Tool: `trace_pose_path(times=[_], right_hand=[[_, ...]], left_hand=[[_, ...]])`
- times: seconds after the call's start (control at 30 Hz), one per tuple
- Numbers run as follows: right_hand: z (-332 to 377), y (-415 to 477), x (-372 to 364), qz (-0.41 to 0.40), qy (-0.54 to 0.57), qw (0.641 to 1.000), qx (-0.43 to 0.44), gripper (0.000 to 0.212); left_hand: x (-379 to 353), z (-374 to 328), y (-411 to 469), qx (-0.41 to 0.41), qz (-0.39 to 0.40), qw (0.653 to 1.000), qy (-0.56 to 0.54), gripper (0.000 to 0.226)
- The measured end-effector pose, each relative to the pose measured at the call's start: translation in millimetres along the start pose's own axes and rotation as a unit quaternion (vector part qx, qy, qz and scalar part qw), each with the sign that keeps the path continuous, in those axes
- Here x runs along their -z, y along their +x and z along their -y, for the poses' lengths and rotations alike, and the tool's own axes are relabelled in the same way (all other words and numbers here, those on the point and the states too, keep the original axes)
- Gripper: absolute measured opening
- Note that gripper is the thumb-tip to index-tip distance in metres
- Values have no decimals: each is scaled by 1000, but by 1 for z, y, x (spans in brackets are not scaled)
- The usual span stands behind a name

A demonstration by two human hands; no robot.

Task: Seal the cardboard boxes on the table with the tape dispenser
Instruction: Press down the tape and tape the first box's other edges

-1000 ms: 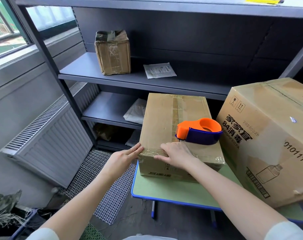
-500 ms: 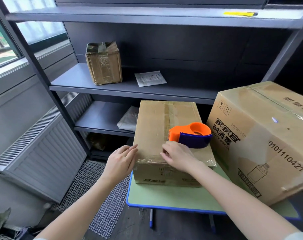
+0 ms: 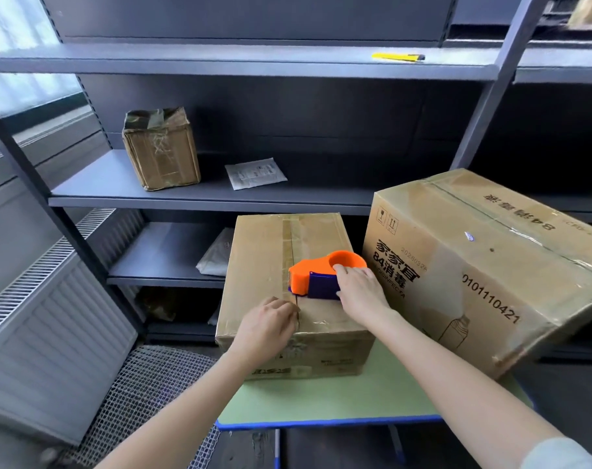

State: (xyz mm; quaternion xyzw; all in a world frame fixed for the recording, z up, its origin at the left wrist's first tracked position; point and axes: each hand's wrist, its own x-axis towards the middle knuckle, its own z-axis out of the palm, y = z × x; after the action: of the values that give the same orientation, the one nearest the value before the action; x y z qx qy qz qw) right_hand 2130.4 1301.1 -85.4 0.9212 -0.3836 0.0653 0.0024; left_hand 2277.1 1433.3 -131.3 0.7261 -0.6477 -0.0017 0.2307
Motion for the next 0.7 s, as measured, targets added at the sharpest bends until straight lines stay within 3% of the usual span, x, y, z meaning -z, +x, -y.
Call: trace_pose_path(times=[0.1,0.27,0.5,0.6,0.7], right_hand=[[-1,-1,7,18,14,1000,-1,37],[-9,-12,17,9,74,997,-1,39],[-46,-21,73,-137,67,988,-14,32],[-74,-29,100,-191,35,979,-64,38],[-101,-39,110,-190,2,973,-129,39]], left_hand=[[-1,-14,4,2,-6,1000,-23,31],[1,-30,13,37,-22,997,-66,31],[0,-48,27,56,-11,995,-75,32],[-8,-60,33,64,8,995,-77,32],[-16,-74,38,51,18,995,-81,32]])
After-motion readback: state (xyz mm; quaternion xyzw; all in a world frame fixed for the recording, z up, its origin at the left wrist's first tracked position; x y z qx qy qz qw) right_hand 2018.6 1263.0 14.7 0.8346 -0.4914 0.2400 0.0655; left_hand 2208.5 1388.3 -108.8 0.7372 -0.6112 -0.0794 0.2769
